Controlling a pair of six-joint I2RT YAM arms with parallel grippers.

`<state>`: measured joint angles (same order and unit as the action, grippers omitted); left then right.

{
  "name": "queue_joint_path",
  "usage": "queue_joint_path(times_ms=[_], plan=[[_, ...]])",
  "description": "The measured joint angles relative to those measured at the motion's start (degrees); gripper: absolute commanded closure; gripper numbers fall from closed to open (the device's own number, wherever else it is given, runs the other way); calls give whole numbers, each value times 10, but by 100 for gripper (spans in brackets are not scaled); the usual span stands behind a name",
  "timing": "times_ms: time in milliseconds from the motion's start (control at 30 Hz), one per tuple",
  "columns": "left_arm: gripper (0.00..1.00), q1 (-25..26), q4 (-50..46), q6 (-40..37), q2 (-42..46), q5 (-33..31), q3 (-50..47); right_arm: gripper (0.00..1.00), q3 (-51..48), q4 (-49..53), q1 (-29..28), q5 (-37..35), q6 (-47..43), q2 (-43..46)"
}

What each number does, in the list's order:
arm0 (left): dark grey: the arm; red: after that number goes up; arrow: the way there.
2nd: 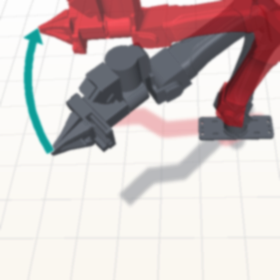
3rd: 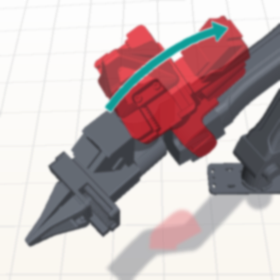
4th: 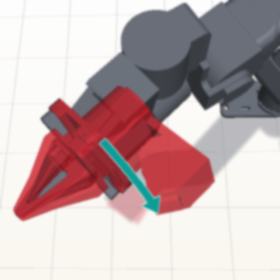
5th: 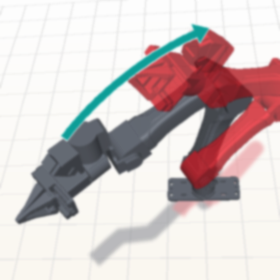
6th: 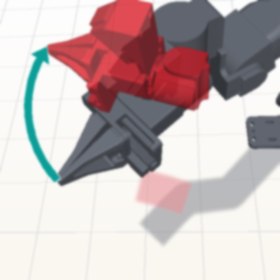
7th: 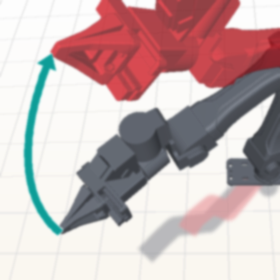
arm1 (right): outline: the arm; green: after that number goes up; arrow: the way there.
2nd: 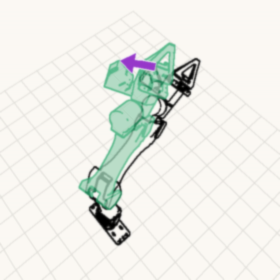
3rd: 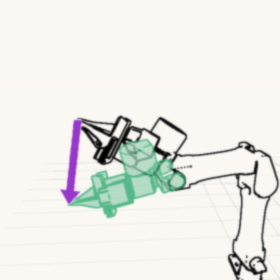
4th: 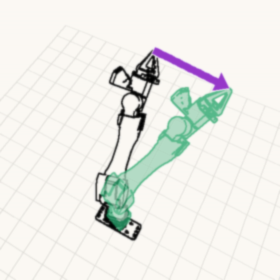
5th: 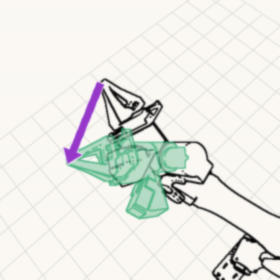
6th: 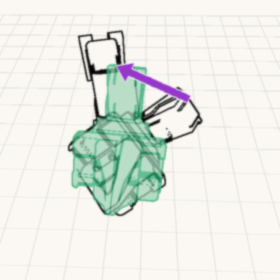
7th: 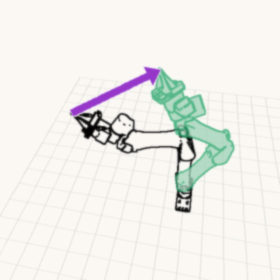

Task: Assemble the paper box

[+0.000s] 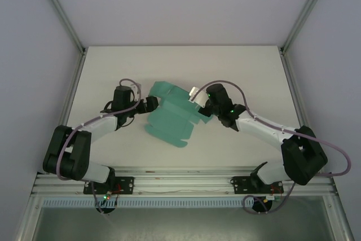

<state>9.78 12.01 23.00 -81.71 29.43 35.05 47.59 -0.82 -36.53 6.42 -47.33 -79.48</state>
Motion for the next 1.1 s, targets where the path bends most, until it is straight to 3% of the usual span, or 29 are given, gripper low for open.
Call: queue_joint_path(times_ms=[133, 333, 667, 733, 933, 1067, 1100], plan=[[18, 4, 31, 0, 0, 33, -13, 100, 2, 0, 1, 19, 5, 0], [23, 15, 90, 3, -10, 80, -16, 100, 7, 2, 6, 60, 20, 0], [60, 19, 127, 11, -11, 102, -24, 100, 12, 4, 14, 111, 38, 28], [62, 19, 129, 11, -9, 103, -31, 100, 12, 4, 18, 115, 39, 33], [83, 26, 127, 7, 21, 95, -37, 100, 13, 7, 20, 116, 38, 37], [84, 26, 114, 5, 43, 80, -37, 100, 21, 10, 20, 115, 37, 37], [78, 26, 110, 5, 49, 76, -37, 100, 23, 11, 20, 114, 36, 37]])
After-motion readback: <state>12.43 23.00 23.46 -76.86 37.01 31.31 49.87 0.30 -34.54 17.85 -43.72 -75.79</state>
